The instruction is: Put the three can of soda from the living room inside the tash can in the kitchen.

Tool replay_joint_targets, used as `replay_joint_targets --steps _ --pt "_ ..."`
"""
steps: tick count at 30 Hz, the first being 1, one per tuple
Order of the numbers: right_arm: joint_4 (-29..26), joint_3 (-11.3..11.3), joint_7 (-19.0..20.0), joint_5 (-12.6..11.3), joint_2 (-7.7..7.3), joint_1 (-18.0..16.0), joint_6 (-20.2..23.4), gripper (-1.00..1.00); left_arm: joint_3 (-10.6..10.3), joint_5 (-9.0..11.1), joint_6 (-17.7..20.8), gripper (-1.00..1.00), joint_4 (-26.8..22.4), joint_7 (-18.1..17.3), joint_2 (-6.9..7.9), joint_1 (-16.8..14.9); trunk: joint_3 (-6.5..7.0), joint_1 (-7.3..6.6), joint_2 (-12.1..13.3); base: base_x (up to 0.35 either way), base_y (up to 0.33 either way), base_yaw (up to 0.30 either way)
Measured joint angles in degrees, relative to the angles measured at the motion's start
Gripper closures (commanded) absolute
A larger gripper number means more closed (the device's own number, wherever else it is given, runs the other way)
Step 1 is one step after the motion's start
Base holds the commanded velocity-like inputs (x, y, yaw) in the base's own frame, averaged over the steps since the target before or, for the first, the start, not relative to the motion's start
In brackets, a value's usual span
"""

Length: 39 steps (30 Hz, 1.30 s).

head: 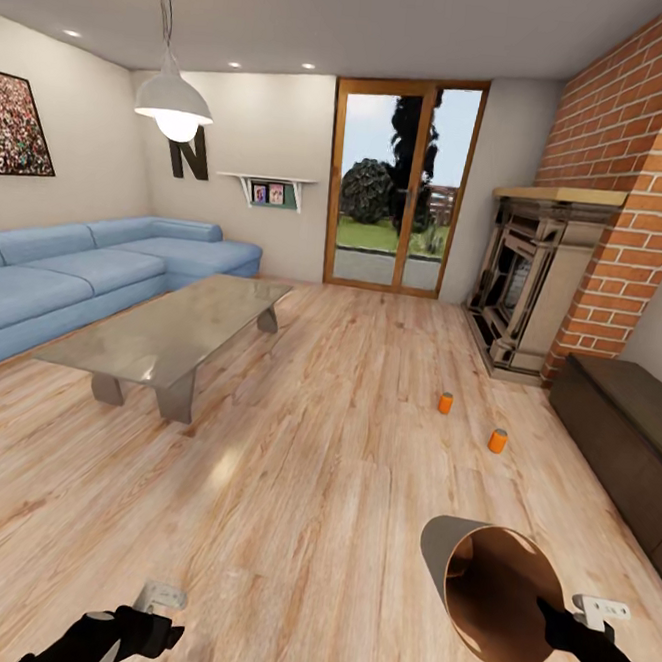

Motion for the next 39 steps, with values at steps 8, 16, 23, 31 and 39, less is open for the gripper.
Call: replay_joint_targets --steps 8,16,23,31,39 --pt "-6.14 0.48 -0.02 0.54 0.06 -0.03 3.93 1.0 -0.08 0.0 -0.02 -1.0 0.14 0.2 -0.05 0.03 -1.44 1.76 -3.21 0.0 0.0 0.0" --pt "-11.71 0.79 -0.04 0.86 0.01 -0.63 13.88 1.0 0.12 0.52 9.82 -1.0 0.08 -0.48 -0.53 -8.34 -2.86 3.51 -6.42 0.0 0.0 0.0" --pt "-18.11 1.91 -0.03 0.89 0.27 -0.92 20.74 1.0 0.4 0.69 17.49 -1.0 1.01 -1.09 -0.63 -18.25 -4.13 5.05 -9.22 0.0 0.0 0.0" --pt "-29.24 2.63 -0.32 0.56 0.27 -5.65 33.17 1.0 0.27 0.71 18.13 -1.0 1.59 -0.97 -0.8 -19.45 -5.55 6.81 -12.43 0.0 0.0 0.0" --pt "-30.72 2.71 -0.01 1.0 0.45 -6.75 34.83 1.0 0.4 0.69 18.02 -1.0 1.64 -0.42 -1.83 -19.42 -7.0 8.57 -15.64 0.0 0.0 0.0"
